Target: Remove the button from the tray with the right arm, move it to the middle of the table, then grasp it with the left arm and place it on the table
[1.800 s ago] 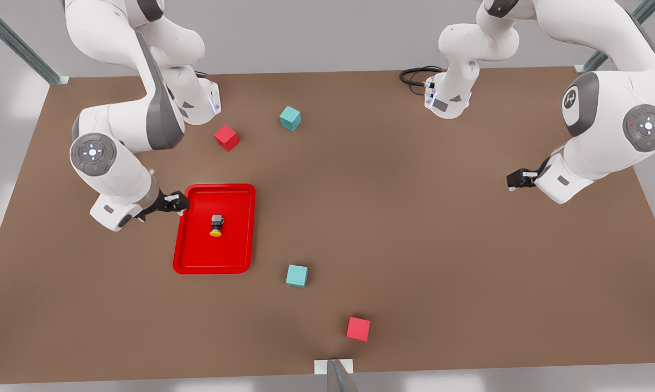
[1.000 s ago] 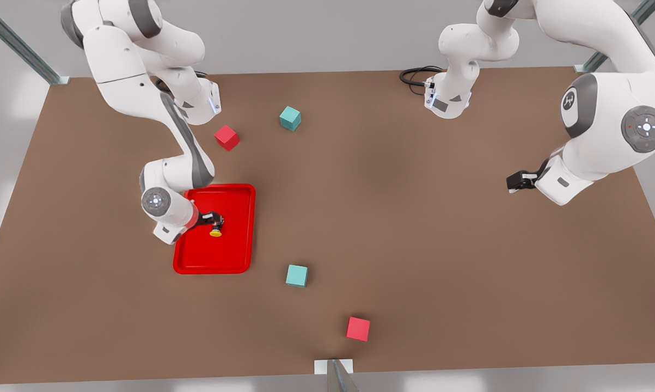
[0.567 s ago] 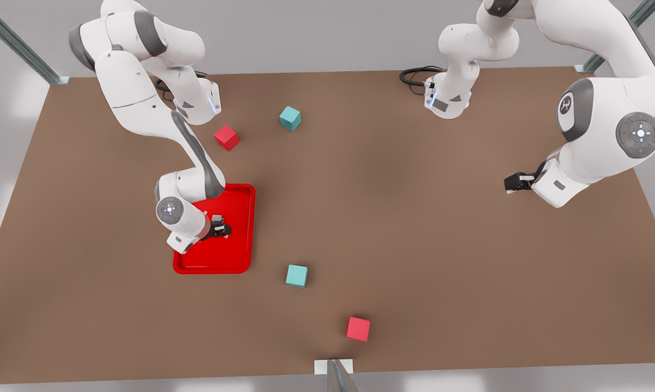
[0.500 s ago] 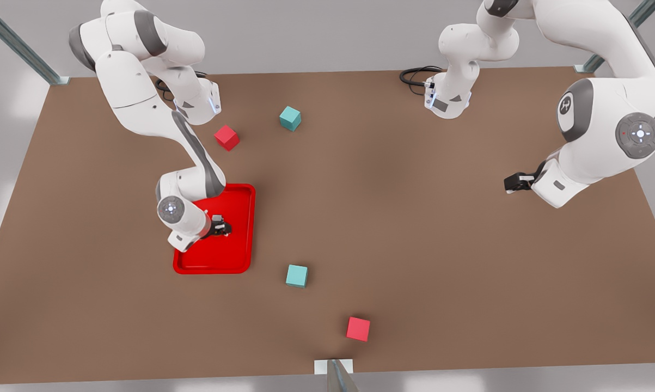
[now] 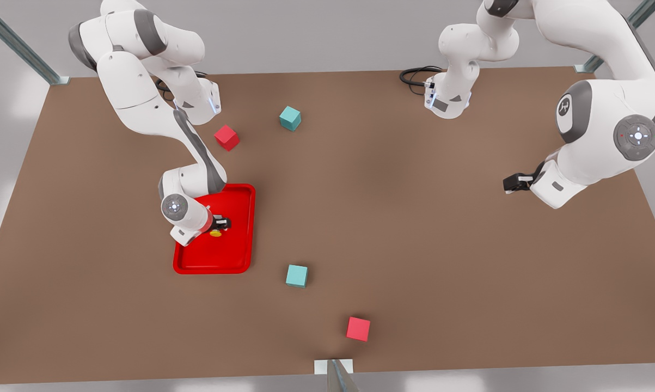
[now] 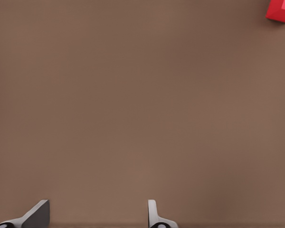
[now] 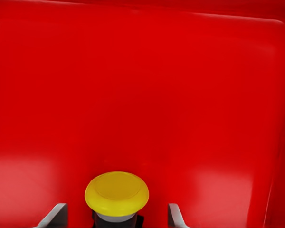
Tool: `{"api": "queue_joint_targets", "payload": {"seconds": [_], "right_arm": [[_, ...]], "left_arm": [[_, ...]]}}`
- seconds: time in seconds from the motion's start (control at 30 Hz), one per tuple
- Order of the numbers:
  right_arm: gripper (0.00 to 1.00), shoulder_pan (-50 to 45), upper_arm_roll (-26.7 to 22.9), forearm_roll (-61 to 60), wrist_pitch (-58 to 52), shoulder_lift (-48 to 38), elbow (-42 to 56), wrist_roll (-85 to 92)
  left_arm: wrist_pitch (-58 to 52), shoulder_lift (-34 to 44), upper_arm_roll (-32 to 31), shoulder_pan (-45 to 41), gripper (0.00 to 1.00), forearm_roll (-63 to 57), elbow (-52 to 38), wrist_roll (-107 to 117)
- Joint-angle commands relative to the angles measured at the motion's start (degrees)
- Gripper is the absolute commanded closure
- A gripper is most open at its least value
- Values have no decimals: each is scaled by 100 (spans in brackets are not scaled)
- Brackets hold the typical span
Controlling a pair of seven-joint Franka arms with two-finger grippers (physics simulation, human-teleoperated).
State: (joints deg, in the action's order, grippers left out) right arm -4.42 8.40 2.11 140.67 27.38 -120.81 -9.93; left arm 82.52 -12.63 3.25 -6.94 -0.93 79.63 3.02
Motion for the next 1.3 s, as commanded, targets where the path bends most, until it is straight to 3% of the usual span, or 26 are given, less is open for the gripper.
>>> {"api": "queue_joint_targets", "payload": {"seconds": [0.0,0.23,0.33,0.47,0.53,0.83,1.0,1.07,1.1,1.2,1.23,1.27], "right_arm": [[57,2,4,0,-207,-5,23,-229],[61,-7,4,9,-215,-5,58,-220],[61,-24,48,9,-962,-479,321,-185],[61,-130,996,-9,-2605,-655,1752,-1282],[61,-832,1068,-97,-3212,-506,2738,-2338],[60,-3267,795,-308,-4109,3159,7563,-6179],[58,-3628,742,-325,-3169,3748,7634,-7699],[48,-3681,698,-325,-3072,3819,7634,-7744],[13,-3698,664,-325,-3063,3836,7634,-7744],[11,-3768,558,-325,-3063,3854,7625,-7726],[0,-3777,523,-325,-3063,3871,7625,-7674],[0,-3777,514,-325,-3063,3871,7625,-7647]], "left_arm": [[1,6,0,0,0,-3,17,15],[1,-2,0,-9,0,-3,17,15],[1,-2,0,-9,0,-3,17,15],[1,-2,0,-9,0,-3,17,24],[1,-2,0,-9,0,-3,17,24],[45,-20,0,0,0,-3,26,24],[168,-38,0,0,0,-3,114,24],[221,-46,0,0,0,-3,132,24],[265,-46,0,0,0,-3,167,24],[291,-38,0,0,0,-3,184,24],[291,-46,0,0,0,-3,184,24],[291,-38,0,0,0,-3,184,24]]}}
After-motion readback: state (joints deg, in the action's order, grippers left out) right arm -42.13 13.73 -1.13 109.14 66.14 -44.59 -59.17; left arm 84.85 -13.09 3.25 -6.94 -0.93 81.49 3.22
